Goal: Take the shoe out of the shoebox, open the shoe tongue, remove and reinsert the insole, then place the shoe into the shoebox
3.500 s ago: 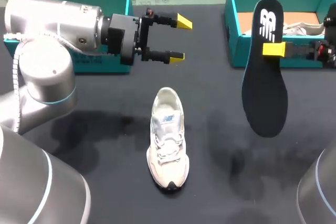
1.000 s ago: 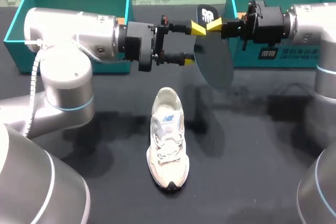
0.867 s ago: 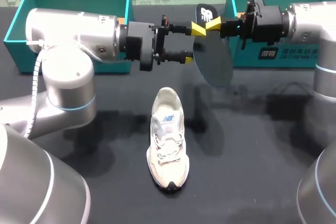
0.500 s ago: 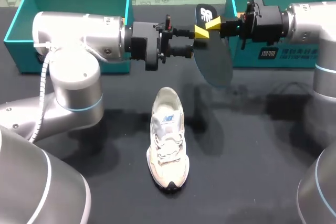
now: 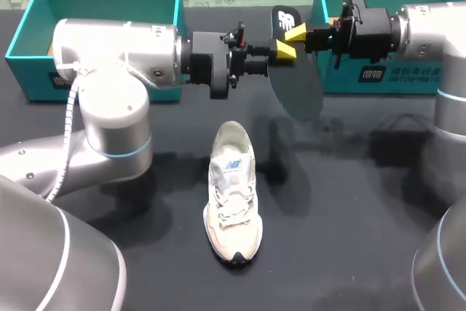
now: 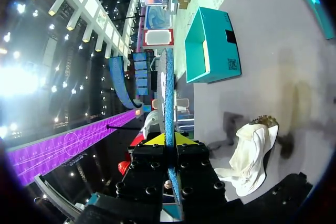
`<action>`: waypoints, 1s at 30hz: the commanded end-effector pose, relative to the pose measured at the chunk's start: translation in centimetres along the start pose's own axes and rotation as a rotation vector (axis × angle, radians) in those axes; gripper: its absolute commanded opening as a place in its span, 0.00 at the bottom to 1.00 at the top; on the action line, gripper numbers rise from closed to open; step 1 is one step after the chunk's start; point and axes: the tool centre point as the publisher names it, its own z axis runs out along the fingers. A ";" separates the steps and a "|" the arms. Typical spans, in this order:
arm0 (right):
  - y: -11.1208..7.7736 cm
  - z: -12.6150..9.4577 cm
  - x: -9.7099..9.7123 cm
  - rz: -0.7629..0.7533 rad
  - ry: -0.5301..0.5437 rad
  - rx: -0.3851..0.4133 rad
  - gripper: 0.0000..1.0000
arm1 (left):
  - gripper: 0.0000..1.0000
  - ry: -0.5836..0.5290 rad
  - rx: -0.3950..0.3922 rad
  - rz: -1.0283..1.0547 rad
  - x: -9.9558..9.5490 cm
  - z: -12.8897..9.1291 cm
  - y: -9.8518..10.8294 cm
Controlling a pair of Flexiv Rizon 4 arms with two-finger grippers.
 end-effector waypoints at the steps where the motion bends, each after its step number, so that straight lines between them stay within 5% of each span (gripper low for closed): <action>1: 0.0 0.0 0.0 0.001 -0.003 0.001 0.00 | 0.20 0.002 -0.008 -0.001 0.1 0.2 -0.1; 6: 0.0 0.0 0.0 0.001 -0.003 0.001 0.00 | 0.00 0.004 -0.019 -0.003 0.4 0.2 0.3; 15: 0.0 0.0 0.0 -0.004 0.007 0.000 0.00 | 0.00 0.006 -0.018 0.006 0.5 0.1 0.3; 17: -0.1 0.1 0.1 -0.006 0.012 -0.002 0.49 | 0.00 0.006 -0.017 0.008 0.5 0.0 0.2; 18: -0.1 0.1 0.1 -0.006 0.014 -0.002 1.00 | 0.00 0.007 -0.017 0.009 0.5 -0.1 0.2; 30: -2.5 -1.9 -0.2 -0.021 0.036 -0.046 1.00 | 0.00 0.045 -0.007 -0.119 1.0 -4.2 0.0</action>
